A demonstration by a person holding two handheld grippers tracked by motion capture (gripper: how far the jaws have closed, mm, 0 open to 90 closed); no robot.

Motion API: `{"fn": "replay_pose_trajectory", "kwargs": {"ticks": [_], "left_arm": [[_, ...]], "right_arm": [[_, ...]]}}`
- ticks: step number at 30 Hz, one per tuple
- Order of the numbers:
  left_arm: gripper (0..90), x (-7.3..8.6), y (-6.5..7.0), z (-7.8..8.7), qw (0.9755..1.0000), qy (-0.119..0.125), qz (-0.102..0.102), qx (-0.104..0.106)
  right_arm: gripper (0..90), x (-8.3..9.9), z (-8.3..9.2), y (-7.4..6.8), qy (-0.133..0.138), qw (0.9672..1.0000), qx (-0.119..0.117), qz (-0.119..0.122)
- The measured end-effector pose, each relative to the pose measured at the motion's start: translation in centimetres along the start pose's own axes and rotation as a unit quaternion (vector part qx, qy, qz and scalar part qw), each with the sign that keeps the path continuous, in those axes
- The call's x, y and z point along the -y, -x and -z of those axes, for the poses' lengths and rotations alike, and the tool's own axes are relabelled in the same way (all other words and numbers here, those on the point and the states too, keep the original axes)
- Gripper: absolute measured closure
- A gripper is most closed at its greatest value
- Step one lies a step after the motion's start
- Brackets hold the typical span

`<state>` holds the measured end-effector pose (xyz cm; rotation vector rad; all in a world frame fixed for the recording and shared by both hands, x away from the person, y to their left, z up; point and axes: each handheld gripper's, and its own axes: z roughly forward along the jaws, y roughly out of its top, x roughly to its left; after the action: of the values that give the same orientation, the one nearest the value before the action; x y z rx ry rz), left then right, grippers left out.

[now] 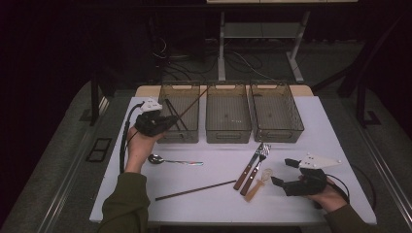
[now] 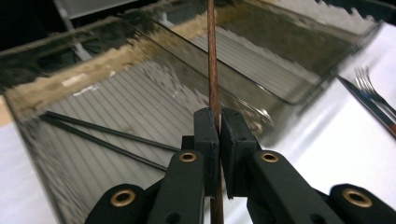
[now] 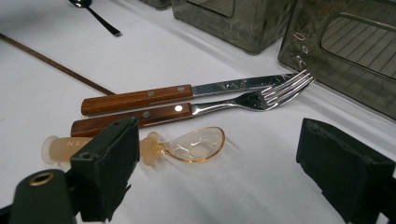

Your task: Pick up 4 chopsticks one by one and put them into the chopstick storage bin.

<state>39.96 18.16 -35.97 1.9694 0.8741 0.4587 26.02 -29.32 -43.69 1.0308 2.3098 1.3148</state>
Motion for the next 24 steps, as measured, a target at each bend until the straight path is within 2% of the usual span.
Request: {"fn": "replay_pose_trajectory", "kwargs": {"ticks": [5, 8, 14, 16, 22, 24], "left_arm": [[85.7, -0.9, -1.4, -0.3, 0.9995, 0.009, 0.013, -0.029], [85.7, -1.1, -2.3, -0.8, 0.999, 0.015, 0.023, -0.035], [85.7, -0.4, -3.5, -2.6, 0.9975, -0.012, 0.034, -0.061], [85.6, 0.0, -4.0, -3.0, 0.9966, -0.019, 0.049, -0.063], [85.6, 0.5, -4.4, -3.7, 0.9947, -0.043, 0.058, -0.073], [85.6, 0.6, -4.4, -3.7, 0.9944, -0.049, 0.061, -0.07]], "right_arm": [[13.5, 0.0, 0.0, 0.0, 0.0, 1.0, 0.0, 0.0], [13.5, 0.0, 0.0, 0.0, 0.0, 1.0, 0.0, 0.001], [13.5, 0.0, 0.1, 0.0, 0.0, 1.0, 0.0, -0.002], [13.5, 0.0, 0.1, 0.0, 0.001, 1.0, 0.0, -0.002], [13.5, 0.0, 0.2, 0.1, 0.004, 1.0, 0.001, -0.003], [13.5, 0.0, 0.2, 0.1, 0.004, 1.0, 0.0, -0.004]]}}
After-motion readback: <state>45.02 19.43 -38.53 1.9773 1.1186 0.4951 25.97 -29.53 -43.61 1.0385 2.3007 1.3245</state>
